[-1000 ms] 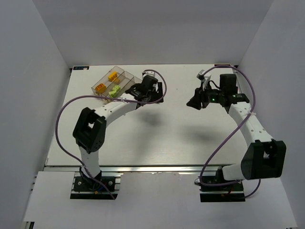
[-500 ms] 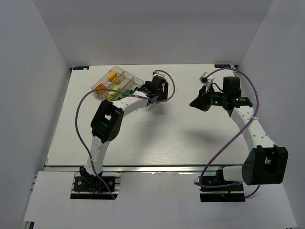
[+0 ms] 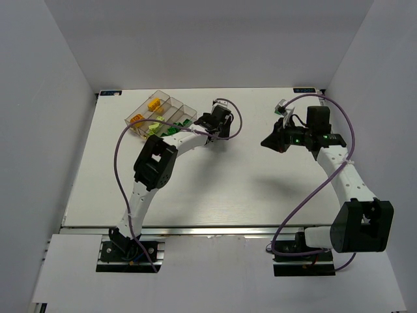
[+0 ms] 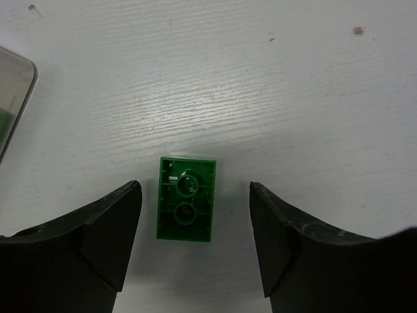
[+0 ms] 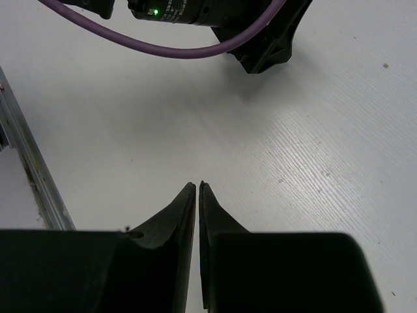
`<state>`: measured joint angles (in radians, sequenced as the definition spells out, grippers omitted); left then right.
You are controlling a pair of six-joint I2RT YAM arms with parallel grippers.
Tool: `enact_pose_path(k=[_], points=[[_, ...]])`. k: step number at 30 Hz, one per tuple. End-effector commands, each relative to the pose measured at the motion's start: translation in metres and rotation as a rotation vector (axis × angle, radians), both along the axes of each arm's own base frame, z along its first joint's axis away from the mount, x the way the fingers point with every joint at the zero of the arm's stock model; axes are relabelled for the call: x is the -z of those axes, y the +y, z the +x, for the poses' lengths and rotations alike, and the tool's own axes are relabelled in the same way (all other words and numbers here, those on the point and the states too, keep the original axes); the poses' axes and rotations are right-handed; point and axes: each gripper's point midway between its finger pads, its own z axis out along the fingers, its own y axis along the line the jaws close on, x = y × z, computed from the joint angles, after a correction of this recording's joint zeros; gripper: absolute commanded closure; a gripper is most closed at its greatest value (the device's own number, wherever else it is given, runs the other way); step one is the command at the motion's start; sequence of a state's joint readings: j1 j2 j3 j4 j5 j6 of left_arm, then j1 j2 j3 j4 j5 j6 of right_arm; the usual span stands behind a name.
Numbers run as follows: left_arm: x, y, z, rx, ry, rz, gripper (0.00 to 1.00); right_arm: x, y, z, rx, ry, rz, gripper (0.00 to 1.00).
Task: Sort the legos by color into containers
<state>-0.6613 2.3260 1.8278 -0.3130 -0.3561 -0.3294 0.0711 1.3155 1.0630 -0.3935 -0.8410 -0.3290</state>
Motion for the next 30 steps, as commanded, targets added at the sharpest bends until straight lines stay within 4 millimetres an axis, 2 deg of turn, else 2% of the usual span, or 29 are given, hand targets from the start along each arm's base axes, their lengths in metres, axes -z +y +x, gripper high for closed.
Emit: enact_pose_path(k=[1, 6, 10, 11, 13, 20, 23, 24, 27, 28, 30], points=[[-0.016, -0.002, 0.005, -0.008, -0.032, 0.001, 0.24, -0.002, 0.001, 0.000, -0.012, -0.012, 0.019, 0.89], [-0.008, -0.001, 0.004, -0.013, -0.022, 0.008, 0.28, -0.003, 0.000, 0.001, -0.010, -0.014, 0.018, 0.90], [-0.009, 0.000, 0.005, -0.025, -0.026, -0.002, 0.36, -0.003, -0.001, 0.000, -0.009, -0.011, 0.017, 0.90], [-0.011, -0.001, 0.005, -0.027, -0.031, -0.004, 0.42, -0.002, -0.001, 0.000, -0.012, -0.011, 0.016, 0.90], [-0.014, 0.001, 0.005, -0.041, -0.040, -0.013, 0.46, -0.001, -0.002, 0.000, -0.009, -0.009, 0.015, 0.90], [-0.016, 0.008, -0.002, -0.041, -0.046, -0.004, 0.52, -0.001, 0.000, -0.002, -0.013, -0.002, 0.021, 0.90], [-0.026, 0.008, -0.002, -0.040, -0.067, -0.021, 0.56, -0.002, -0.001, -0.001, -0.012, -0.005, 0.021, 0.90], [-0.031, 0.008, -0.002, -0.037, -0.073, -0.026, 0.61, -0.002, -0.001, -0.001, -0.012, -0.007, 0.021, 0.90], [-0.053, 0.008, -0.002, -0.032, -0.108, -0.050, 0.68, -0.003, -0.001, -0.001, -0.013, -0.010, 0.020, 0.91], [-0.059, 0.008, -0.003, -0.030, -0.116, -0.055, 0.76, -0.003, -0.001, -0.001, -0.011, -0.008, 0.020, 0.91], [-0.082, 0.009, -0.004, -0.022, -0.149, -0.074, 0.83, -0.004, -0.001, -0.002, -0.013, -0.011, 0.020, 0.91]])
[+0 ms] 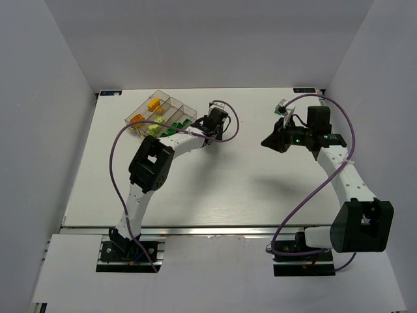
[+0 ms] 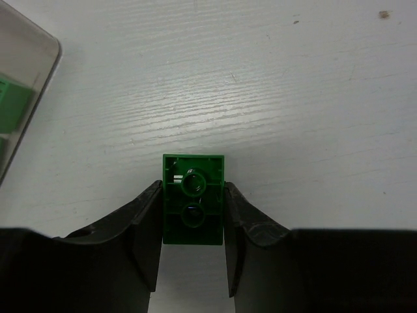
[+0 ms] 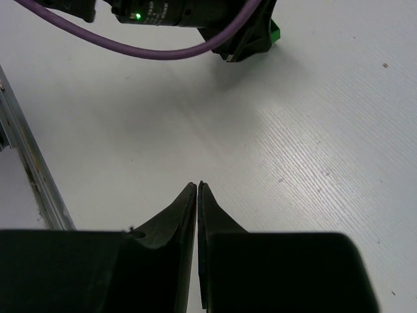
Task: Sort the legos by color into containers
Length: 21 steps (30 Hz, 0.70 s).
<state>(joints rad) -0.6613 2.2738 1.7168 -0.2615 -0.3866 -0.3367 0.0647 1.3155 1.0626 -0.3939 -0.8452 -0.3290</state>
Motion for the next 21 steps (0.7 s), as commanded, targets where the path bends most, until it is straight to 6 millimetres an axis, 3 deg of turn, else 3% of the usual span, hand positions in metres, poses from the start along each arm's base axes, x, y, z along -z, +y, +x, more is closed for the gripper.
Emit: enact_pose_path(k=[1, 6, 10, 13, 15, 17, 21], points=[[-0.097, -0.004, 0.005, 0.009, -0.160, -0.093, 0.88, -0.002, 0.000, -0.002, -0.015, -0.009, 0.017, 0.91], [-0.150, 0.012, -0.001, 0.023, -0.230, -0.100, 0.95, -0.002, 0.001, -0.004, -0.017, -0.005, 0.020, 0.92], [-0.174, 0.038, -0.011, 0.017, -0.245, -0.095, 0.98, -0.002, 0.001, -0.004, -0.015, -0.005, 0.019, 0.93], [-0.178, 0.067, -0.019, 0.003, -0.230, -0.100, 0.99, -0.002, 0.002, -0.006, -0.023, -0.006, 0.021, 0.92], [-0.170, 0.096, -0.019, -0.038, -0.192, -0.113, 0.99, -0.002, 0.002, -0.007, -0.026, -0.002, 0.024, 0.92], [-0.174, 0.111, -0.023, -0.043, -0.184, -0.143, 0.99, -0.001, 0.002, -0.007, -0.027, 0.001, 0.025, 0.92], [-0.164, 0.149, -0.024, -0.081, -0.157, -0.135, 0.99, -0.003, 0.002, -0.006, -0.030, 0.006, 0.027, 0.92]])
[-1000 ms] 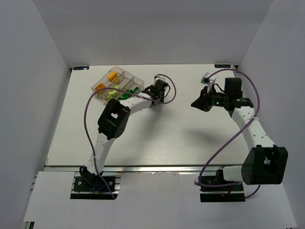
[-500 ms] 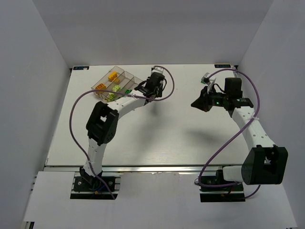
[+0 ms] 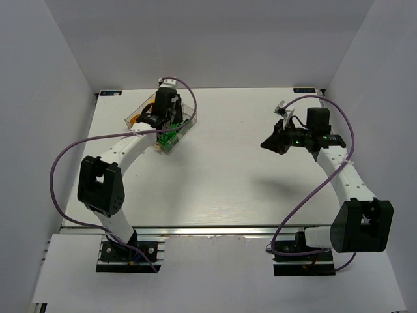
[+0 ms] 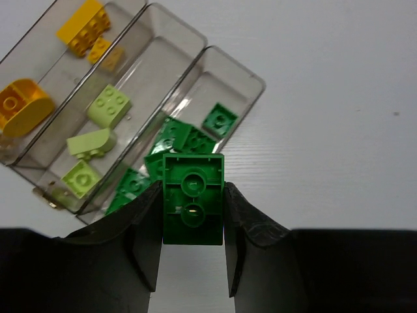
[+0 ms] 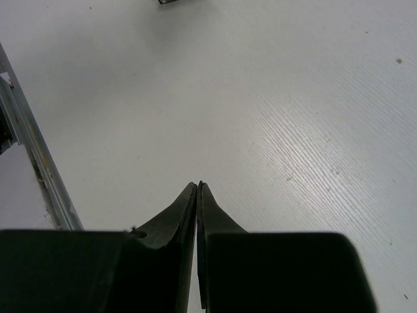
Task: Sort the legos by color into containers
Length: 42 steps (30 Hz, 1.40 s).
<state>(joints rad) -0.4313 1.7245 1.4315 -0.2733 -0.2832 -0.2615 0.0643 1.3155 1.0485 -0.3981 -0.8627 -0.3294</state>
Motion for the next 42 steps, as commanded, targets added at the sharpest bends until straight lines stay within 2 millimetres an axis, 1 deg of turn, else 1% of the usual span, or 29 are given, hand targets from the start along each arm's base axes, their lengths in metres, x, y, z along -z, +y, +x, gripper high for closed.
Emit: enact_pose_path(k=[1, 2, 3, 4, 5, 9, 11, 13, 14, 17, 20, 21, 23, 24, 27, 30, 31, 32, 36, 38, 39, 42], points=[[0.005, 0.018, -0.012, 0.027, 0.042, -0.009, 0.99, -0.007, 0.001, -0.001, -0.018, -0.011, 0.017, 0.92], [0.014, 0.023, -0.014, 0.028, 0.067, 0.001, 0.99, -0.008, 0.001, 0.000, -0.019, -0.012, 0.018, 0.92], [0.020, 0.030, -0.012, 0.025, 0.082, 0.007, 0.99, -0.009, 0.001, -0.001, -0.021, -0.012, 0.018, 0.92], [0.024, 0.033, -0.012, 0.021, 0.091, 0.010, 0.99, -0.008, 0.001, -0.001, -0.021, -0.010, 0.017, 0.92], [0.032, 0.036, -0.013, 0.022, 0.106, 0.021, 0.99, -0.009, 0.001, -0.001, -0.022, -0.016, 0.016, 0.92], [0.048, 0.049, -0.010, 0.002, 0.136, 0.032, 0.97, -0.008, 0.000, -0.002, -0.021, -0.016, 0.005, 0.90], [0.054, 0.053, -0.009, -0.006, 0.146, 0.038, 0.96, -0.008, -0.001, -0.002, -0.020, -0.020, 0.000, 0.89], [0.064, 0.056, -0.008, -0.017, 0.167, 0.049, 0.95, -0.008, -0.001, -0.002, -0.020, -0.019, -0.003, 0.87], [0.067, 0.058, -0.008, -0.023, 0.172, 0.052, 0.91, -0.007, -0.002, -0.002, -0.020, -0.020, -0.005, 0.85], [0.080, 0.059, -0.009, -0.028, 0.199, 0.059, 0.86, -0.006, -0.002, 0.000, -0.020, -0.019, -0.009, 0.82], [0.093, 0.064, -0.012, -0.054, 0.226, 0.073, 0.82, -0.006, -0.002, 0.001, -0.017, -0.021, -0.014, 0.79], [0.097, 0.066, -0.014, -0.065, 0.236, 0.081, 0.79, -0.007, -0.002, 0.001, -0.019, -0.023, -0.015, 0.79], [0.100, 0.071, -0.014, -0.095, 0.236, 0.091, 0.75, -0.006, -0.003, 0.001, -0.019, -0.021, -0.016, 0.78], [0.101, 0.074, -0.014, -0.104, 0.238, 0.095, 0.70, -0.006, -0.003, 0.002, -0.019, -0.023, -0.017, 0.78], [0.099, 0.076, -0.015, -0.119, 0.231, 0.093, 0.62, -0.006, -0.003, 0.001, -0.020, -0.018, -0.016, 0.77], [0.093, 0.077, -0.015, -0.130, 0.221, 0.088, 0.49, -0.006, -0.003, 0.002, -0.019, -0.017, -0.017, 0.75], [0.091, 0.077, -0.015, -0.132, 0.218, 0.087, 0.44, -0.005, -0.003, 0.002, -0.018, -0.015, -0.019, 0.74], [0.088, 0.077, -0.016, -0.133, 0.212, 0.086, 0.42, -0.005, -0.003, 0.002, -0.018, -0.016, -0.019, 0.73], [0.066, 0.076, -0.016, -0.132, 0.167, 0.060, 0.31, -0.004, -0.004, 0.003, -0.013, -0.015, -0.025, 0.67], [0.055, 0.074, -0.016, -0.121, 0.153, 0.053, 0.29, -0.004, -0.004, 0.004, -0.008, -0.012, -0.029, 0.66], [0.046, 0.074, -0.017, -0.120, 0.141, 0.046, 0.29, -0.004, -0.005, 0.005, -0.006, -0.012, -0.030, 0.65], [0.030, 0.073, -0.023, -0.110, 0.124, 0.023, 0.29, -0.004, -0.007, 0.009, 0.017, -0.011, -0.042, 0.64]])
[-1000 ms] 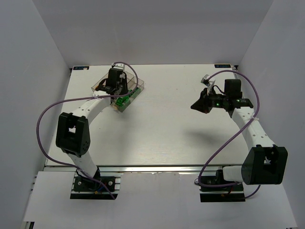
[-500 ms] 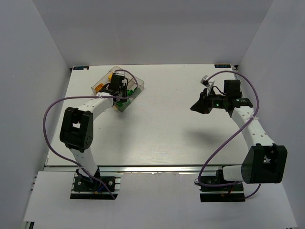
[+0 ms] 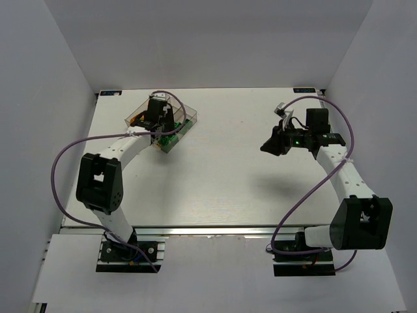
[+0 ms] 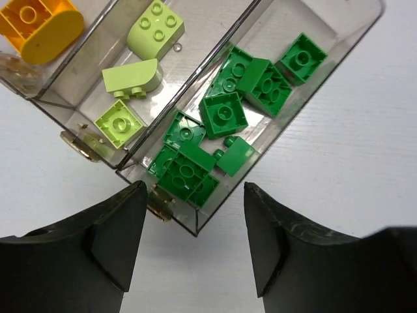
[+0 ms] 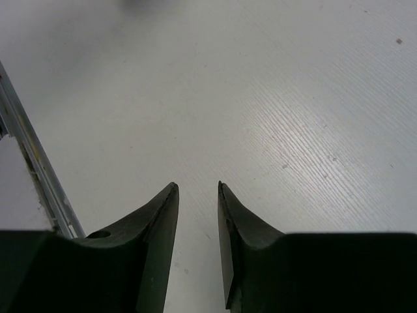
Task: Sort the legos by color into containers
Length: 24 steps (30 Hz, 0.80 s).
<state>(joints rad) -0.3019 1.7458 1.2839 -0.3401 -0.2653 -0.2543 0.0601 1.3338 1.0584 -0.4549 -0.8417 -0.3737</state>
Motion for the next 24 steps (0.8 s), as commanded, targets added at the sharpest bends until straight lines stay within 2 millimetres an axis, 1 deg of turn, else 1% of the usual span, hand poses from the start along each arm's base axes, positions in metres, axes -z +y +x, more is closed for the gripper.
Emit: enact_pose_path(k=[1, 3, 4, 5, 6, 7, 8, 9, 10, 11, 12, 13, 14, 15, 16, 18, 19, 20, 21, 22, 23, 24], points=[[-0.069, -0.001, -0.006, 0.009, -0.130, -0.072, 0.29, -0.014, -0.003, 0.014, 0.027, -0.036, -0.010, 0.64], [-0.081, -0.006, -0.015, 0.012, -0.152, -0.129, 0.32, -0.018, -0.007, 0.023, 0.066, -0.046, -0.026, 0.63], [-0.088, -0.011, -0.028, 0.027, -0.169, -0.193, 0.34, -0.017, -0.010, 0.028, 0.088, -0.046, -0.043, 0.62], [-0.090, -0.015, -0.035, 0.031, -0.177, -0.229, 0.35, -0.021, -0.012, 0.034, 0.100, -0.062, -0.051, 0.60], [-0.096, -0.018, -0.039, 0.033, -0.210, -0.276, 0.36, -0.021, -0.014, 0.038, 0.118, -0.069, -0.061, 0.59], [-0.075, -0.018, -0.054, 0.026, -0.173, -0.302, 0.36, -0.020, -0.016, 0.043, 0.139, -0.065, -0.063, 0.58], [-0.087, -0.022, -0.065, 0.016, -0.202, -0.376, 0.35, -0.017, -0.021, 0.051, 0.175, -0.070, -0.089, 0.57], [-0.085, -0.022, -0.072, 0.003, -0.204, -0.402, 0.33, -0.021, -0.025, 0.060, 0.201, -0.092, -0.102, 0.55], [-0.069, -0.020, -0.083, -0.031, -0.175, -0.432, 0.26, -0.016, -0.032, 0.069, 0.255, -0.084, -0.128, 0.52], [-0.077, -0.014, -0.091, -0.058, -0.203, -0.447, 0.21, -0.016, -0.037, 0.077, 0.288, -0.087, -0.145, 0.45], [-0.074, -0.009, -0.098, -0.083, -0.201, -0.455, 0.15, -0.021, -0.040, 0.086, 0.312, -0.109, -0.156, 0.41], [-0.065, -0.006, -0.106, -0.107, -0.188, -0.467, 0.05, -0.014, -0.049, 0.097, 0.357, -0.103, -0.193, 0.38], [-0.076, -0.003, -0.113, -0.112, -0.226, -0.479, 0.02, -0.013, -0.051, 0.103, 0.370, -0.104, -0.207, 0.33], [-0.076, 0.001, -0.117, -0.123, -0.232, -0.476, 0.02, -0.020, -0.054, 0.112, 0.385, -0.131, -0.211, 0.32], [-0.077, 0.004, -0.121, -0.133, -0.237, -0.468, 0.02, -0.013, -0.058, 0.120, 0.402, -0.123, -0.228, 0.30], [-0.081, 0.014, -0.129, -0.159, -0.247, -0.442, 0.02, -0.014, -0.061, 0.133, 0.438, -0.130, -0.230, 0.29], [-0.083, 0.015, -0.131, -0.157, -0.252, -0.438, 0.02, -0.014, -0.070, 0.148, 0.498, -0.138, -0.249, 0.29], [-0.081, 0.016, -0.134, -0.153, -0.246, -0.435, 0.02, -0.014, -0.074, 0.156, 0.561, -0.116, -0.235, 0.29], [-0.083, 0.013, -0.138, -0.137, -0.246, -0.447, 0.02, -0.002, -0.079, 0.167, 0.604, -0.086, -0.249, 0.29], [-0.082, 0.013, -0.140, -0.137, -0.242, -0.456, 0.02, -0.010, -0.089, 0.181, 0.669, -0.102, -0.265, 0.29], [-0.075, 0.012, -0.144, -0.137, -0.226, -0.460, 0.02, -0.009, -0.093, 0.188, 0.708, -0.085, -0.266, 0.29], [-0.073, 0.012, -0.146, -0.139, -0.221, -0.468, 0.02, 0.010, -0.097, 0.198, 0.730, -0.043, -0.295, 0.29]])
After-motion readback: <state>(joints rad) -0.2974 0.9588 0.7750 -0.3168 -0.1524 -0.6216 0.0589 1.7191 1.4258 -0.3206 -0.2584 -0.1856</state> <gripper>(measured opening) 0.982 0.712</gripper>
